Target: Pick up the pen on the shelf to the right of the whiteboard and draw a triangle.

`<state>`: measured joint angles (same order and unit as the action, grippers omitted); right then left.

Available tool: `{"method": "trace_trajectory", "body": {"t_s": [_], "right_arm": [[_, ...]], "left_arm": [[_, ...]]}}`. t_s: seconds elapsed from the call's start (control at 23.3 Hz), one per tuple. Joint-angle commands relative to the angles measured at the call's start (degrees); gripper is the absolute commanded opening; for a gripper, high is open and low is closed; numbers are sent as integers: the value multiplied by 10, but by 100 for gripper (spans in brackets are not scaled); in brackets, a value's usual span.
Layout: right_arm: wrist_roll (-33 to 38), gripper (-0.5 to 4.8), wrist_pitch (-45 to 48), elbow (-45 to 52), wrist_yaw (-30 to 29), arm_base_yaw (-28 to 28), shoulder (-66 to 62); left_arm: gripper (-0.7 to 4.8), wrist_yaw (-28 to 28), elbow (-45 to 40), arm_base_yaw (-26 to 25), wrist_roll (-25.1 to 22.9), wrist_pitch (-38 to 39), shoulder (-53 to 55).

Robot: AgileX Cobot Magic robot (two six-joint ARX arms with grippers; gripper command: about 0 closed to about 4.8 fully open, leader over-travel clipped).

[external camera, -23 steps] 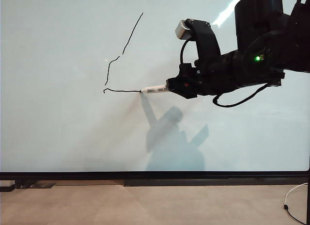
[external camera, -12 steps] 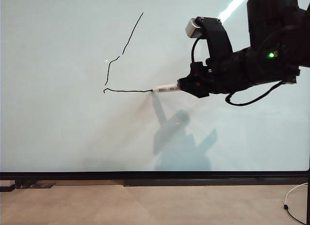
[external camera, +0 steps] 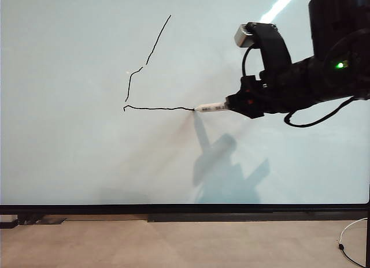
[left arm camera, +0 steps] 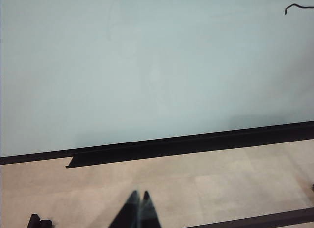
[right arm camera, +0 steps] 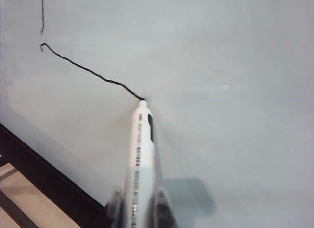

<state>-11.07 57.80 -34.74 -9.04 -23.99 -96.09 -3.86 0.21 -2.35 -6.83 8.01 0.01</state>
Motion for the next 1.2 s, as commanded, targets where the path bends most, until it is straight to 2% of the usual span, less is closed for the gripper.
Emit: {"method": "trace_trajectory", "body": {"t_s": [0.04,1.2], "right_arm": [[-4,-5,13,0,53,12,14],[-10,-5,10,96,43,124,99]], "left_arm": [[-5,0,2,0,0,-3,0],[-5,0,2,0,0,-3,0]]}}
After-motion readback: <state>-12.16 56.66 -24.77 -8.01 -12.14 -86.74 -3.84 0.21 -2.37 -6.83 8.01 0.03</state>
